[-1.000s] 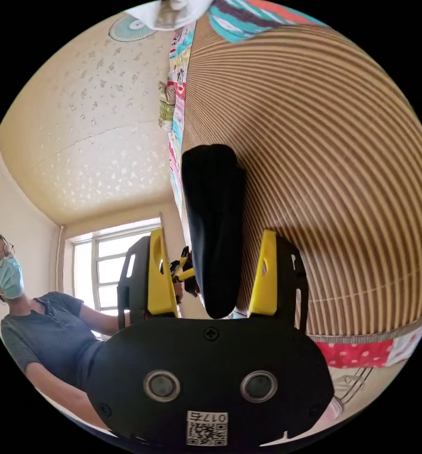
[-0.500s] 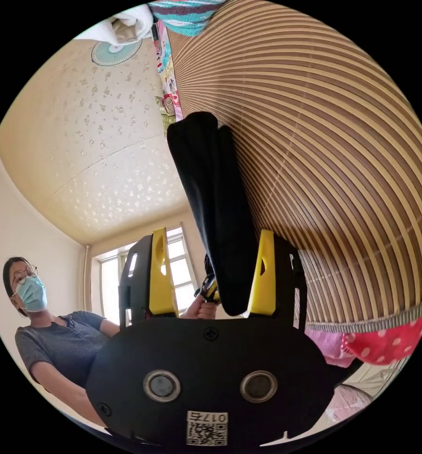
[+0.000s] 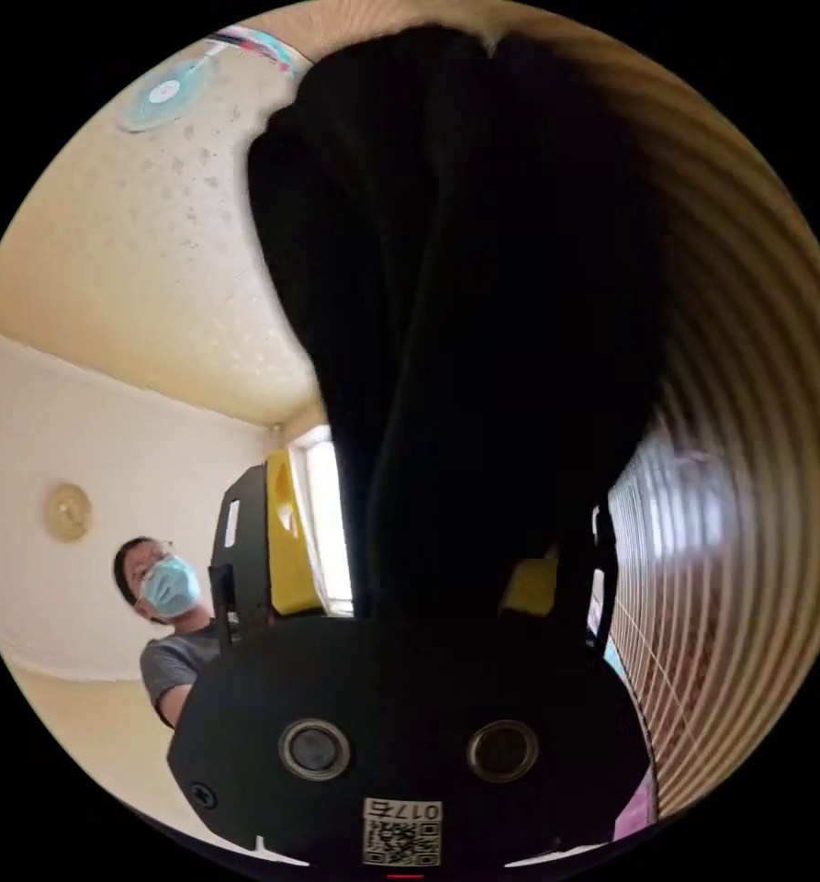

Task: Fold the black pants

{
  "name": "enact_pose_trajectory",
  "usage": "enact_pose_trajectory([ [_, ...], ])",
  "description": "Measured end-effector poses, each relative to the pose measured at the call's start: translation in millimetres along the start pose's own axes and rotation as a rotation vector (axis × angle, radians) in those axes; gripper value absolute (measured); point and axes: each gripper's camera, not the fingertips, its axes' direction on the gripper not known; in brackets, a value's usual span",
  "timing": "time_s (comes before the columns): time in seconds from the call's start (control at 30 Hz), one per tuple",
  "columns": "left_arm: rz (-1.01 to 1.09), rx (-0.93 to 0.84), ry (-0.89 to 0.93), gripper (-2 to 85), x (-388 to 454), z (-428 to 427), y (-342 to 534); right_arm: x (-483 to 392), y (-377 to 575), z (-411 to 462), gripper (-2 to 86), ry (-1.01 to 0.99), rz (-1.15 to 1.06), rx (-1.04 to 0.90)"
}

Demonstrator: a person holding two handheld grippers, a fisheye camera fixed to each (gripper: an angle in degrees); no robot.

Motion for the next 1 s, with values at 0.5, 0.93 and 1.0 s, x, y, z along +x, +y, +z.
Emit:
enact_pose_trajectory([
  [0.5, 0.314, 0.466, -0.120, 5.5, -0.5, -225.2, 168.4, 17.6, 13.5, 402.9, 10.8, 0.232, -0.321, -0.732],
  [0.93, 0.018, 1.125, 0.146, 6.2, -98.7, -451.8, 195.8, 206.9, -12.5, 749.7, 14.8, 0.552, -0.025, -0.864],
  [1.0, -0.153, 1.083, 0.193, 2.5, -159.2, -440.8, 177.0, 267.4, -14.7, 698.1, 6.9, 0.684, 0.076, -0.860],
])
